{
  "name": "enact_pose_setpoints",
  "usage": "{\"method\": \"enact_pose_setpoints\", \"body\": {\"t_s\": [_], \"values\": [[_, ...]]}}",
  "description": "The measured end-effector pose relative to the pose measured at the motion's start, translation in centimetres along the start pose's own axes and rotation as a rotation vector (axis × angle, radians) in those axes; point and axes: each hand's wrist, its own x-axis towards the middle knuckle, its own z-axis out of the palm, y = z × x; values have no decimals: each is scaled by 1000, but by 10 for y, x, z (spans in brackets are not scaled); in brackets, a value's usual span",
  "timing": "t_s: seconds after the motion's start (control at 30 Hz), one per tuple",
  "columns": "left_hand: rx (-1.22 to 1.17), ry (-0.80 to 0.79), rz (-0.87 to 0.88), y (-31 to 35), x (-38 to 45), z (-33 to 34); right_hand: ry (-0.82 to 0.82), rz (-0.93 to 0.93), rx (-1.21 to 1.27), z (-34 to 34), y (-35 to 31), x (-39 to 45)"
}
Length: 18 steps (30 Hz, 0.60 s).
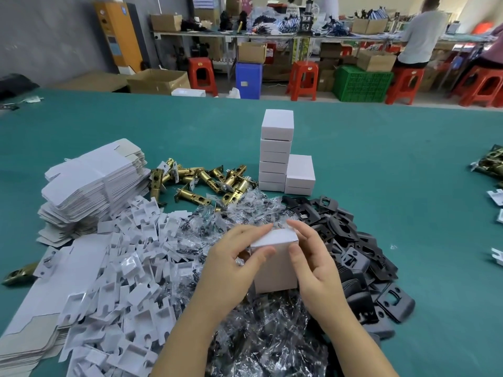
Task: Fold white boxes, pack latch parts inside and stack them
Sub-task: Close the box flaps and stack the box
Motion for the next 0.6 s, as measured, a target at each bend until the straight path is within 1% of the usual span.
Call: {"method": "enact_pose_setpoints", "body": {"t_s": [0.13,0.33,0.6], "values": [[14,13,42,-1,0,-1,6,-21,-27,2,-2,0],[10,33,98,3,-1,1,37,13,64,2,-6,0],[44,41,133,9,-4,3,44,41,123,1,-11,0]]}}
